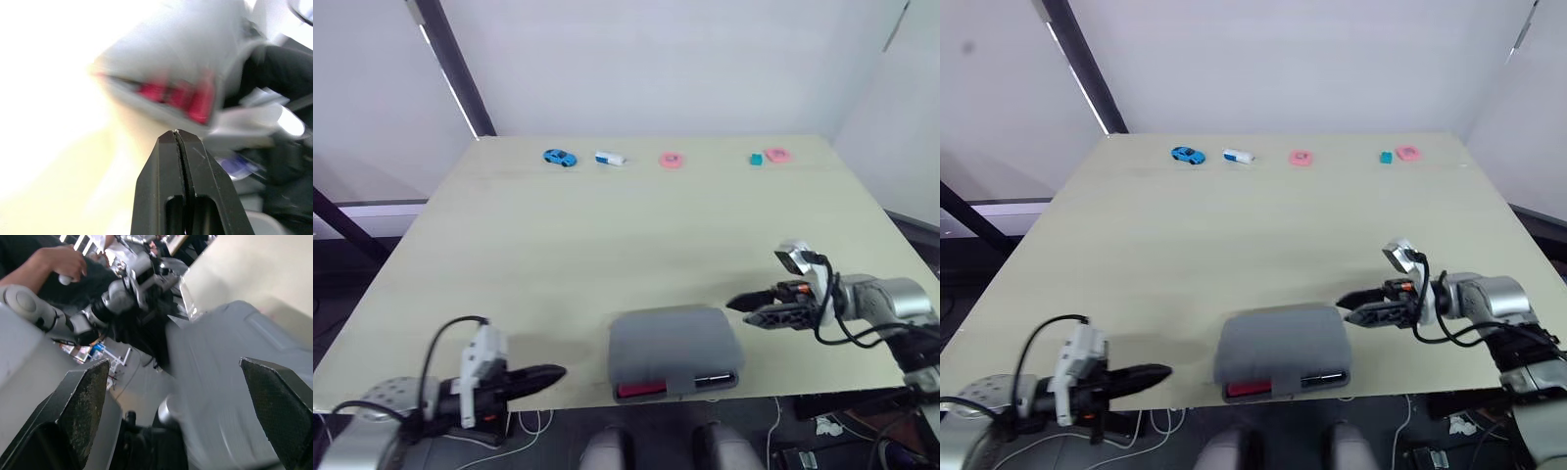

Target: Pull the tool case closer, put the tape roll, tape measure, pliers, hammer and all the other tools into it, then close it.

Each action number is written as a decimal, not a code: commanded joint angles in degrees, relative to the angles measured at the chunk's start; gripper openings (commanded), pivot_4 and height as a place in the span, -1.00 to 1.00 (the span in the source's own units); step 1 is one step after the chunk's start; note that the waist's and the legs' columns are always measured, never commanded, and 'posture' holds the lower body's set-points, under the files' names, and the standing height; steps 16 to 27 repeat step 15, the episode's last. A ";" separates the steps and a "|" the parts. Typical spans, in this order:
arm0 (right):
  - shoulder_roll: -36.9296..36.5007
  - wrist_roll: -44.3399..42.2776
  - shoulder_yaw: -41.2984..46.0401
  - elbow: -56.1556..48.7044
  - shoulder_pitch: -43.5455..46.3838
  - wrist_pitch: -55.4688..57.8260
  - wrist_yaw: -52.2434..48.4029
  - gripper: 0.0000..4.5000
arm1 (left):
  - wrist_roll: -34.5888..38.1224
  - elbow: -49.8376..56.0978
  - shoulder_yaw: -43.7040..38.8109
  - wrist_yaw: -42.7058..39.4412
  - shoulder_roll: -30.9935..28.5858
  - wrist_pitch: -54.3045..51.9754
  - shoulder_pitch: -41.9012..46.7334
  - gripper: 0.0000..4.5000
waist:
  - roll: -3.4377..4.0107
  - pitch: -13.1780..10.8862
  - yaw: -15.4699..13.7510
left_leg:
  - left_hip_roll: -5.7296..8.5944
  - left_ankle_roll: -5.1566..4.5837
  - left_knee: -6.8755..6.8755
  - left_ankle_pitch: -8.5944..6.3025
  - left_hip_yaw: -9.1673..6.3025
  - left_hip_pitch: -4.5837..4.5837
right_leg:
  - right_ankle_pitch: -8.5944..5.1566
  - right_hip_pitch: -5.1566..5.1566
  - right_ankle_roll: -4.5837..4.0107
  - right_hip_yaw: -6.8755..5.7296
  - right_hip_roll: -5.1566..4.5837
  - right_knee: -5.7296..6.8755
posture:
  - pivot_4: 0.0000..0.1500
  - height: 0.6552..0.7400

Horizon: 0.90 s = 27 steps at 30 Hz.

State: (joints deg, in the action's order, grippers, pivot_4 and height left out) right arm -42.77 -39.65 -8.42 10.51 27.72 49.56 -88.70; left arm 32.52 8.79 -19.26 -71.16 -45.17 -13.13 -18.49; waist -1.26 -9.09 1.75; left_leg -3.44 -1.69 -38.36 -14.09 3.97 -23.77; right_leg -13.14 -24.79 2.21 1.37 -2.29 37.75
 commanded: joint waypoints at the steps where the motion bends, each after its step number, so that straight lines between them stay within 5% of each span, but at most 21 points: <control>1: -0.13 1.25 8.35 -7.60 -6.34 -8.21 6.94 1.00 | 1.59 -0.61 -4.79 1.85 0.66 1.55 0.96 -0.68 | -0.01 0.00 -0.28 | 0.02 0.00 -0.03 0.00 0.01 0.03 | -0.01 0.00 0.03 0.00 0.01 0.00 | 1.00 0.99; 4: -1.76 5.91 12.50 -12.10 -14.04 -16.09 12.03 1.00 | -0.09 -0.44 -6.25 2.04 0.66 4.45 0.91 -0.06 | -0.03 0.01 -0.94 | 0.12 0.01 -0.04 0.01 0.13 0.01 | 0.01 0.00 0.02 0.09 0.00 0.00 | 1.00 0.99; 11: -0.21 11.19 25.31 -15.03 -29.70 -35.82 17.88 1.00 | 1.18 -0.11 -9.79 0.08 -0.96 4.27 -1.76 0.95 | -0.07 0.03 -1.23 | 0.15 0.00 0.08 -0.02 0.28 -0.06 | 0.02 0.02 -0.10 -0.01 0.03 -0.12 | 1.00 0.99; 15: -0.86 11.70 29.20 -15.18 -37.05 -39.09 18.42 1.00 | -3.12 -2.71 -9.02 0.27 -1.05 9.65 -1.04 0.95 | -0.09 0.04 -1.35 | 0.15 0.00 0.03 -0.01 0.28 0.01 | -0.10 0.06 0.12 -0.03 0.05 -0.10 | 1.00 0.99; 27: -0.86 11.70 29.20 -15.18 -37.05 -39.09 18.42 1.00 | -3.12 -2.71 -9.02 0.27 -1.05 9.65 -1.04 0.95 | -0.09 0.04 -1.35 | 0.15 0.00 0.03 -0.01 0.28 0.01 | -0.10 0.06 0.12 -0.03 0.05 -0.10 | 1.00 0.99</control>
